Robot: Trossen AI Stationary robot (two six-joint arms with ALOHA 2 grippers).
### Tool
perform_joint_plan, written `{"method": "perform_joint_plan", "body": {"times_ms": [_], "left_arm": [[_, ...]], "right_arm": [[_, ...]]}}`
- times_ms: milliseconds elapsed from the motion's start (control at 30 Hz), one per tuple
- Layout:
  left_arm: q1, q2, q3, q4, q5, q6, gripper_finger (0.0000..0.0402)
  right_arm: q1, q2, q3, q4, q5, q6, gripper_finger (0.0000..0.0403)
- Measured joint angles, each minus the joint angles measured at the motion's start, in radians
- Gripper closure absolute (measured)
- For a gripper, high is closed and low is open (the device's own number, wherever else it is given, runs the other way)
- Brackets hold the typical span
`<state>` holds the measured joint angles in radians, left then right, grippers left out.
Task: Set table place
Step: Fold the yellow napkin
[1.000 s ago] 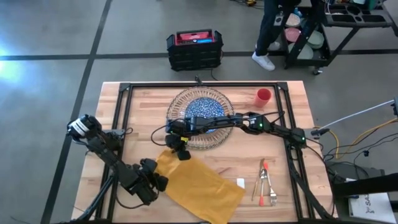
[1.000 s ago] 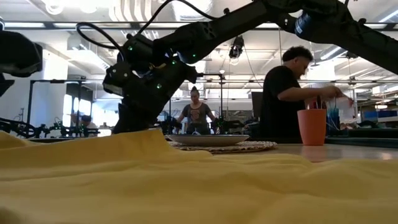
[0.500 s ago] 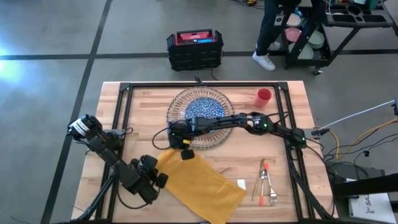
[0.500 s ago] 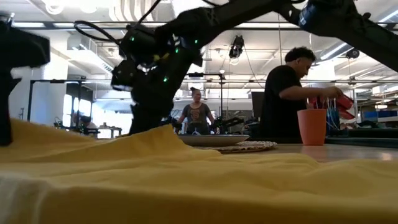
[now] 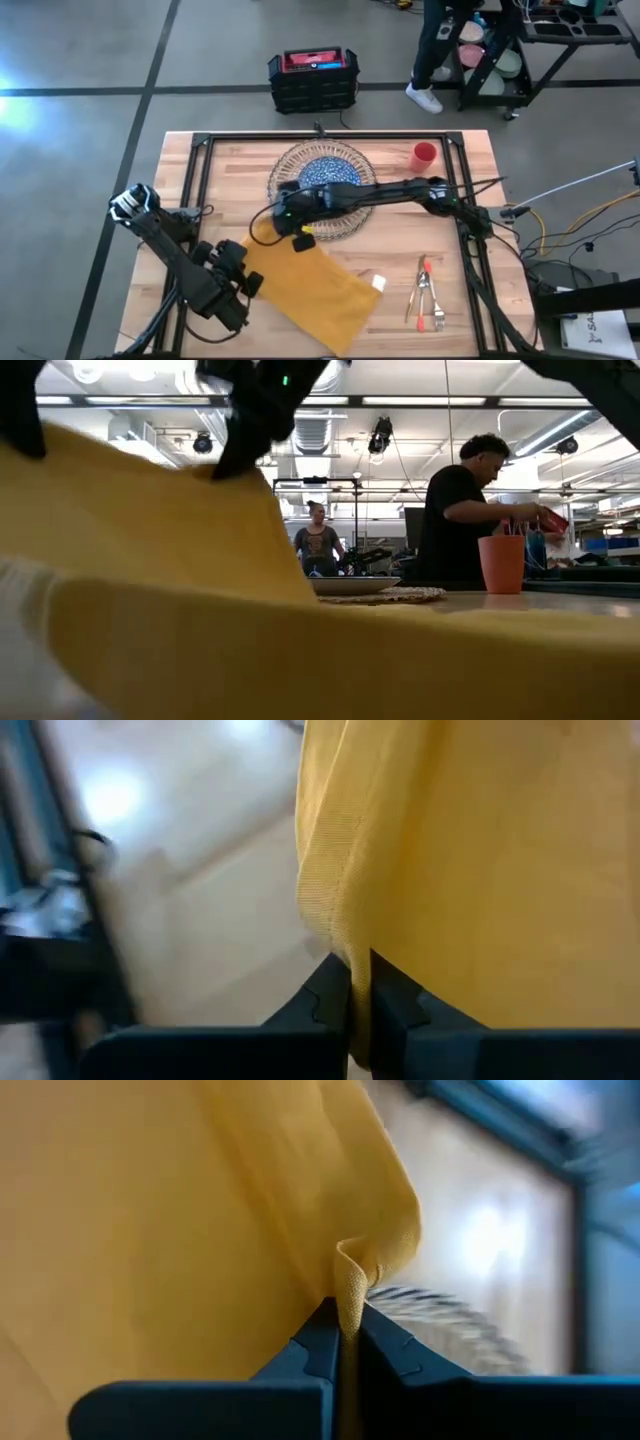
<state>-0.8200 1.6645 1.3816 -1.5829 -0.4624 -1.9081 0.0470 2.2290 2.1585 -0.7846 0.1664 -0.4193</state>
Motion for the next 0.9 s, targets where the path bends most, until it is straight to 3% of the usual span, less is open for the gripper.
{"method": "perform_joint_plan", "body": {"times_ms": [100,367,600,900], "left_arm": [[0.001,-0.035,0.049,0.008,-0.033,0.086,0.0401],[0.000,-0.088,0.246,0.011,-0.265,0.231,0.0401],[0.012,-0.110,0.455,0.015,-0.310,0.469,0.0402],[0.021,-0.149,0.639,0.016,-0.382,0.628,0.0401]], "right_arm": [[0.002,-0.078,0.004,-0.009,0.030,-0.028,0.0403],[-0.005,-0.274,0.006,-0.093,-0.011,0.016,0.0403],[-0.002,-0.390,0.007,-0.112,-0.015,0.025,0.0403],[0.012,-0.515,0.006,-0.137,-0.025,0.093,0.0403]]}}
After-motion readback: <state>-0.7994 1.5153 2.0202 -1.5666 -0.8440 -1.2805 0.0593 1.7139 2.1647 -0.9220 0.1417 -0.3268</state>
